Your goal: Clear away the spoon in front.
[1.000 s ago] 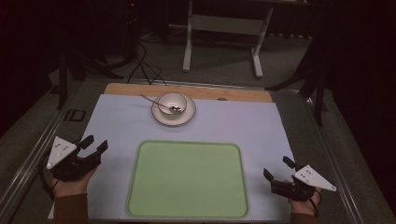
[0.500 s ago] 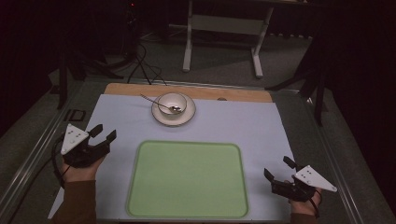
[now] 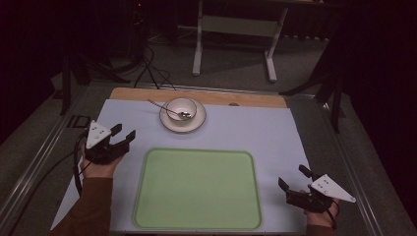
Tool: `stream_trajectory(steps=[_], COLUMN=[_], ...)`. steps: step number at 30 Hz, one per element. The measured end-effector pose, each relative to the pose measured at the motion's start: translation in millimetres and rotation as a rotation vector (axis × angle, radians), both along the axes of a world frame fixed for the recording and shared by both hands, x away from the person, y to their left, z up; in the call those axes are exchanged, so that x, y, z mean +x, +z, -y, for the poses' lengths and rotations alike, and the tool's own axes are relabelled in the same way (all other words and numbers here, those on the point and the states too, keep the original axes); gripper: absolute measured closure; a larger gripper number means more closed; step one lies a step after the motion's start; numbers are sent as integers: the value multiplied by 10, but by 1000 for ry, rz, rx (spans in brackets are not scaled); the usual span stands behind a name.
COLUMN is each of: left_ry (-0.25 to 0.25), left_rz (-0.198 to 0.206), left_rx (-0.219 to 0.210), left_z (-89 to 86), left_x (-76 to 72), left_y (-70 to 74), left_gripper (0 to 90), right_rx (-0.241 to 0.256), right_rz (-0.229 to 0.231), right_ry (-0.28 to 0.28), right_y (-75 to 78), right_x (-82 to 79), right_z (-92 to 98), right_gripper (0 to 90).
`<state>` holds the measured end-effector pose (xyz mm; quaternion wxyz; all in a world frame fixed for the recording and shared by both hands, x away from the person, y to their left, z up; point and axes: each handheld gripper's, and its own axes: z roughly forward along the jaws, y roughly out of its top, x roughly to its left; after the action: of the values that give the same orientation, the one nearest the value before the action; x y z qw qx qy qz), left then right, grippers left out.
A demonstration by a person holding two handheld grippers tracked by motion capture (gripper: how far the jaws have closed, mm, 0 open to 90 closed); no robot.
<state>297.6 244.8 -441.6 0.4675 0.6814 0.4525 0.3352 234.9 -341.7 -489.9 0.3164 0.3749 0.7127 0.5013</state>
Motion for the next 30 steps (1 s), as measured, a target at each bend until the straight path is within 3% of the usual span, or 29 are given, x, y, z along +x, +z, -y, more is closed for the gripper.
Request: stream_trajectory(steps=[19, 30], left_ry=[0, -21], left_rz=[24, 14], left_rx=[-13, -8], left_z=[157, 285], left_x=[406, 640], left_y=[35, 17], left_gripper=[454, 454], right_rx=[1, 0], right_rz=[2, 3], right_ry=[-5, -4], right_y=[3, 4], right_x=[-2, 1], right_z=[7, 7], right_gripper=[122, 122])
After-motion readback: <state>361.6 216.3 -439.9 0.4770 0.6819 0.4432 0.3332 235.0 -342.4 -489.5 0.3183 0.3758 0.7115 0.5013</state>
